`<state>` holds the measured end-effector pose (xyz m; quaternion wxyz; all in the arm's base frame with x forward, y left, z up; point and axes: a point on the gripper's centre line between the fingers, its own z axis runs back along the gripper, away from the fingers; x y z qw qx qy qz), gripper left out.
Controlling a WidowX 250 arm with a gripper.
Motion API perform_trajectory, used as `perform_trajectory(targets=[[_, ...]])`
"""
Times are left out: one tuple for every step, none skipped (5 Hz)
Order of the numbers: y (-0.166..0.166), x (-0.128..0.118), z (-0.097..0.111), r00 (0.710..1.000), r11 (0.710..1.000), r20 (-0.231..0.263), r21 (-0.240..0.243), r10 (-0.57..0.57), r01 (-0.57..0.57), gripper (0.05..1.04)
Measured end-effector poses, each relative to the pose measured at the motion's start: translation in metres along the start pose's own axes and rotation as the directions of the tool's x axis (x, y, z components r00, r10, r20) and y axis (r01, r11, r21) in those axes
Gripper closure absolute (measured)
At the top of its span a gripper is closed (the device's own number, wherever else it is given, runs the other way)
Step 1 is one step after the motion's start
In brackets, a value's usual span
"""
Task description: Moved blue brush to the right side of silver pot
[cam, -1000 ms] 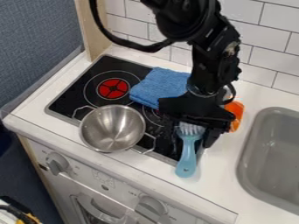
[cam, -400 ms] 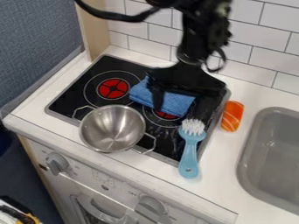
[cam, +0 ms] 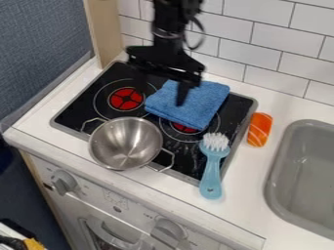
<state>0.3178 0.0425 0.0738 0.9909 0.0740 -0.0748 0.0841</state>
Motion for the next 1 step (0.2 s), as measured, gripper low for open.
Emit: perform_trajectory(targets=[[0.0385, -0.0025, -0.0059, 0.999, 0.999, -0.023, -0.047, -0.024, 0.023, 0.083]])
